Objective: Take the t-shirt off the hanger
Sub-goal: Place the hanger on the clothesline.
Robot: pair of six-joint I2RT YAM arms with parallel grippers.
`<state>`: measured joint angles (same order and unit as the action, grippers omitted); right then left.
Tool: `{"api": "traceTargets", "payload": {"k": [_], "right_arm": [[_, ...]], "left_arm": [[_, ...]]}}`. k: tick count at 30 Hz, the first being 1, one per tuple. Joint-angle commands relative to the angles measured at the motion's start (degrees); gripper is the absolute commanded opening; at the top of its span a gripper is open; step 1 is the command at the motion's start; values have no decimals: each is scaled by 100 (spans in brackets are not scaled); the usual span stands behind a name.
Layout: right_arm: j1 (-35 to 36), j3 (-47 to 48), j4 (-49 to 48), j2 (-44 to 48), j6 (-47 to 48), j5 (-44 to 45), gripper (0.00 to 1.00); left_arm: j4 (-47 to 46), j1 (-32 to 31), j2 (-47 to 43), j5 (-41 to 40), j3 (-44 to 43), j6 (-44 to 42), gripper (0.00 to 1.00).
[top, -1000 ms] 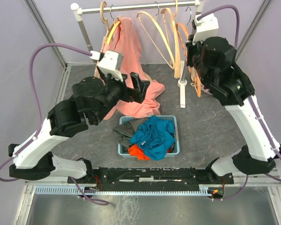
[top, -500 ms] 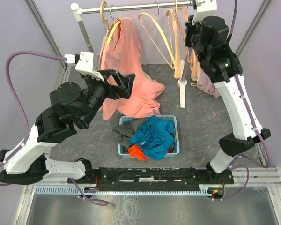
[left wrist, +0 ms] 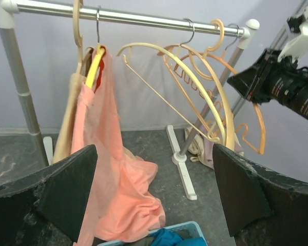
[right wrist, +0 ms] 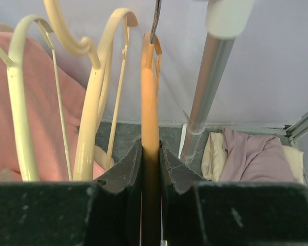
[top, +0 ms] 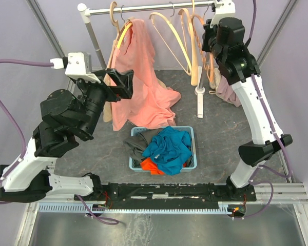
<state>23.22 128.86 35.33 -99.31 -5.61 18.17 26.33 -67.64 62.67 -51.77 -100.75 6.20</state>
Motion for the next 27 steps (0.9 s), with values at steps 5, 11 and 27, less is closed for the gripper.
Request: {"api": "traceTargets", "payload": {"k": [5, 11, 27], "right_arm": [[-60, -433, -417, 492, -267, -234, 39], [-66, -169, -139, 786, -193, -198, 59], [322, 390, 456, 1199, -638, -1273, 59]], "left_arm": [[-420, -30, 225, -711, -609, -738, 99], [-273, -30, 417, -891, -976, -707, 99], [858, -30, 466, -1239, -1277, 222, 99]]}}
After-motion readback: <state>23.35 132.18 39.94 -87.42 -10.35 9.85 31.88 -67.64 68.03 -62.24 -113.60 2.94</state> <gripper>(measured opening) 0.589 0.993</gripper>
